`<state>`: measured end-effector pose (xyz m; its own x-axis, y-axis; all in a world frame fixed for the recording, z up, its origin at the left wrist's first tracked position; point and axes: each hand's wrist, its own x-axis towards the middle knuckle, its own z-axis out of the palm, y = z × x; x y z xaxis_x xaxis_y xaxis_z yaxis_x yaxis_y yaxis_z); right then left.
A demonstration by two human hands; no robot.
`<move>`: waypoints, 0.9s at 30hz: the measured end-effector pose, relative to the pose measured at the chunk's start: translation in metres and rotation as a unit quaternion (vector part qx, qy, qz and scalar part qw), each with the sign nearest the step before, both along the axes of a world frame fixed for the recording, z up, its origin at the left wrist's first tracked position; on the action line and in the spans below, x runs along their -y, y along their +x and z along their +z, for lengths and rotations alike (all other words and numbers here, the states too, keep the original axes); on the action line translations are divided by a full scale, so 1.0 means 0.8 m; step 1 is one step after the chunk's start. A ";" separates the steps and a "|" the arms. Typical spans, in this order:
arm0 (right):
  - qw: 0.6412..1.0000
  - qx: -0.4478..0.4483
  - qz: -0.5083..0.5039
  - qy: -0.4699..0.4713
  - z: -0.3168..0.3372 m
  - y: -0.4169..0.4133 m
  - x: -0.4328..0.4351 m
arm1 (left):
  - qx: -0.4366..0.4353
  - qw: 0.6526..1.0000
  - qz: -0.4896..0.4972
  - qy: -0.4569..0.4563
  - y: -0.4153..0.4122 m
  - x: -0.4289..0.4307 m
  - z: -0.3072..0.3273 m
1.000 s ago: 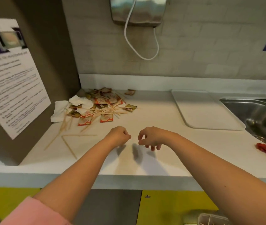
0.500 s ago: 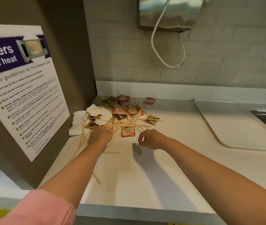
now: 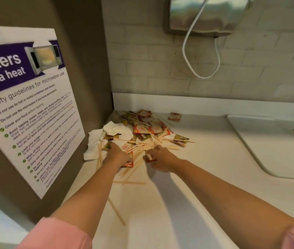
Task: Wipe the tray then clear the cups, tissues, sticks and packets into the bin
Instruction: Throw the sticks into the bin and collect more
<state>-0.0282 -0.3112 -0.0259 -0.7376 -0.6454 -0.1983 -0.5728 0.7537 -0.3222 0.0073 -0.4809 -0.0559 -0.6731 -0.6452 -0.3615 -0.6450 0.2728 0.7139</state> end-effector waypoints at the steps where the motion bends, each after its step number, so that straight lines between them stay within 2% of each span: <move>1: 1.000 -0.004 0.004 0.013 -0.003 0.001 0.004 | -0.014 0.999 0.002 0.043 0.000 0.003 0.001; 5: 0.994 -0.059 0.014 0.086 -0.014 -0.003 0.014 | -0.039 0.993 0.006 0.111 0.007 0.013 0.020; 8: 0.993 -0.071 -0.011 0.093 -0.011 -0.004 0.021 | -0.004 0.998 -0.049 0.029 0.007 0.020 0.040; 14: 0.990 -0.071 -0.028 0.119 0.000 -0.002 0.025 | 0.028 0.989 -0.134 -0.052 0.014 0.013 0.083; 22: 0.976 -0.090 0.058 0.190 0.003 0.008 0.018 | -0.007 0.985 -0.166 -0.054 0.017 -0.003 0.115; 27: 0.971 -0.071 0.117 0.196 0.009 -0.007 0.002 | -0.044 0.984 -0.159 -0.063 0.008 -0.015 0.123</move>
<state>-0.0341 -0.3125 -0.0185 -0.6177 -0.6940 -0.3698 -0.7606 0.6467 0.0569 0.0136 -0.4691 0.0428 -0.8732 -0.4333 -0.2231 -0.4497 0.5397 0.7117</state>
